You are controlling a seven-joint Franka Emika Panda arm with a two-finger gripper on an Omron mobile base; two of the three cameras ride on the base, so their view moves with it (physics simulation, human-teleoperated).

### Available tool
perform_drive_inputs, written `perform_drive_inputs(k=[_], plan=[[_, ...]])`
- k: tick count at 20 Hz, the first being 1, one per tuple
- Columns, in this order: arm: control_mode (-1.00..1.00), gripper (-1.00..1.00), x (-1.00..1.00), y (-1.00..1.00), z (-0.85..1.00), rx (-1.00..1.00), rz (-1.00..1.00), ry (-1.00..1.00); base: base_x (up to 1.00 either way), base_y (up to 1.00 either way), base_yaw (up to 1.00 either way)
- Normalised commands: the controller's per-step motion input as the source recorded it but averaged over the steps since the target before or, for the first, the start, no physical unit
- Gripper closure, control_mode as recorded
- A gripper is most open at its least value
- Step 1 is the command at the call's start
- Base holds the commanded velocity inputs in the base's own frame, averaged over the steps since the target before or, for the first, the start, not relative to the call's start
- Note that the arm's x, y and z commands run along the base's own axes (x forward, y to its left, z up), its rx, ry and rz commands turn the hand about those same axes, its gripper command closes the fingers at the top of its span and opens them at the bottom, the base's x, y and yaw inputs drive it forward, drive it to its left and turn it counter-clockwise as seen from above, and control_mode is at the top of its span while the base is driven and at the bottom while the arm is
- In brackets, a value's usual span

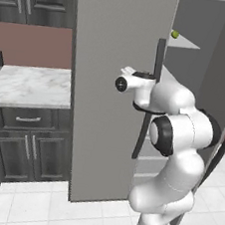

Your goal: Pick up the frozen fish from the freezer, place it on any shelf in the fridge, and close the fridge and freezer doors when done.

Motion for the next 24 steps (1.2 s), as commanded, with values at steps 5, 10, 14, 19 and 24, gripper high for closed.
perform_drive_inputs(k=[5, 10, 14, 19, 24], plan=[[-1.0, -1.0, -1.0, 0.63, 0.87, 0.0, 0.06, 0.0, 0.0, 0.0, 0.0], [-1.0, -1.0, -1.0, 0.07, 0.21, 0.01, 0.11, 0.0, 0.0, 0.0, 0.0], [-1.0, -1.0, -1.0, -0.03, 0.0, 0.08, 0.14, 0.01, 0.0, 0.0, 0.0], [-1.0, -1.0, -1.0, -0.16, 0.01, 0.12, 0.13, 0.15, 0.0, 0.0, 0.0], [-1.0, -1.0, -1.0, -0.24, 0.06, 0.15, 0.1, 0.21, 0.0, 0.0, 0.0]])
